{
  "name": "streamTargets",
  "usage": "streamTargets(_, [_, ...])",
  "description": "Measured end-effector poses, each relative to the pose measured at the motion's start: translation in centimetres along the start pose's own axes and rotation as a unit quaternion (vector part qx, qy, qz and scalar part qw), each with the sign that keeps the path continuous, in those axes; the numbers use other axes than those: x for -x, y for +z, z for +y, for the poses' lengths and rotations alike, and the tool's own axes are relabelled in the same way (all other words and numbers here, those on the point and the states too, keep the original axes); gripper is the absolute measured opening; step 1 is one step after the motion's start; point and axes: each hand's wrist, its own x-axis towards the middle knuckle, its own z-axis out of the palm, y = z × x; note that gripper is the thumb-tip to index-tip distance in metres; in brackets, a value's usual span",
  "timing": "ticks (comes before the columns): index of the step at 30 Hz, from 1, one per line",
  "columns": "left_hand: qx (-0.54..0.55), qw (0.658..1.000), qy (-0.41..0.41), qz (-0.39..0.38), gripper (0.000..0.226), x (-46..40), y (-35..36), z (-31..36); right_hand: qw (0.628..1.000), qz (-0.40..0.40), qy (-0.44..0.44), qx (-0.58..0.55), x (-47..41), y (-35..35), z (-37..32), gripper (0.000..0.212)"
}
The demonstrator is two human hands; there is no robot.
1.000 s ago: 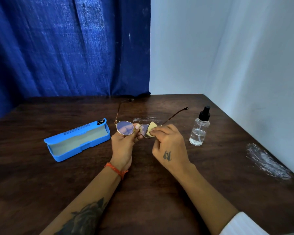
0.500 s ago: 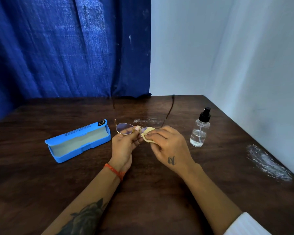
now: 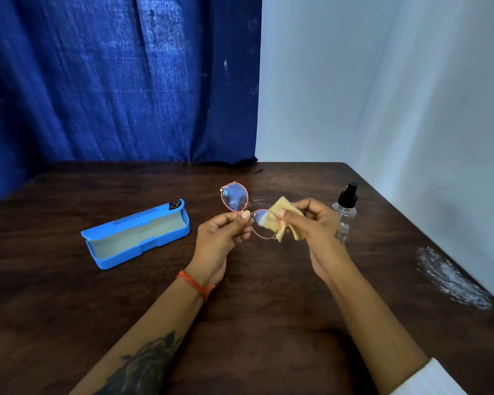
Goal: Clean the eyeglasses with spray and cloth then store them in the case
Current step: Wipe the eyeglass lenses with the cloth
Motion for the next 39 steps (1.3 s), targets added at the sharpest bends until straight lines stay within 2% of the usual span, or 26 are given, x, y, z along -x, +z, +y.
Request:
streamTargets(2, [0.002,1.000,0.004,0.010,0.007,-0.1,0.0,0.0,0.998,0.048,-0.040,-0.016,0.0,0.0,0.1,0.020])
streamTargets(5, [0.003,1.000,0.007,0.015,0.007,-0.1,0.0,-0.2,0.976,0.067,-0.170,0.121,0.4,0.6,0.8,0.019])
streamTargets(6, [0.002,1.000,0.009,0.013,0.008,-0.1,0.0,-0.3,0.951,0.050,-0.233,0.196,0.6,1.0,1.3,0.016])
streamTargets(8, [0.002,1.000,0.013,0.013,0.009,-0.1,0.0,-0.4,0.868,-0.008,-0.353,0.349,0.8,1.6,2.4,0.017])
streamTargets(9, [0.002,1.000,0.014,0.015,0.010,0.0,-0.1,-0.4,0.833,-0.037,-0.386,0.394,0.9,1.8,2.8,0.019])
streamTargets(11, [-0.006,1.000,0.018,0.019,0.012,0.0,-0.1,-0.3,0.804,-0.059,-0.406,0.430,0.9,1.9,3.2,0.022])
streamTargets(15, [-0.029,0.999,0.032,0.019,0.011,0.2,0.2,-0.3,0.799,-0.068,-0.411,0.434,0.8,1.2,3.0,0.024])
streamTargets(18, [-0.033,0.998,0.042,0.030,0.011,0.0,0.1,-0.4,0.817,-0.092,-0.383,0.420,0.5,0.8,2.7,0.030])
streamTargets(22, [-0.027,0.998,0.053,0.022,0.011,0.0,0.1,-0.5,0.836,-0.035,-0.360,0.412,0.2,0.3,2.4,0.030])
streamTargets(25, [-0.024,0.998,0.051,0.015,0.011,0.0,0.2,-0.5,0.838,-0.009,-0.342,0.425,0.4,0.8,2.6,0.040])
streamTargets(28, [-0.025,0.998,0.055,0.010,0.009,0.1,0.2,-0.6,0.821,-0.037,-0.350,0.450,0.6,1.7,3.2,0.032])
streamTargets(35, [-0.056,0.996,0.068,0.021,0.011,0.0,0.0,-0.7,0.812,-0.107,-0.351,0.454,0.9,1.3,3.0,0.021])
streamTargets(39, [-0.036,0.996,0.072,0.036,0.013,-0.3,0.1,-0.6,0.838,-0.027,-0.345,0.421,0.2,0.5,2.8,0.023])
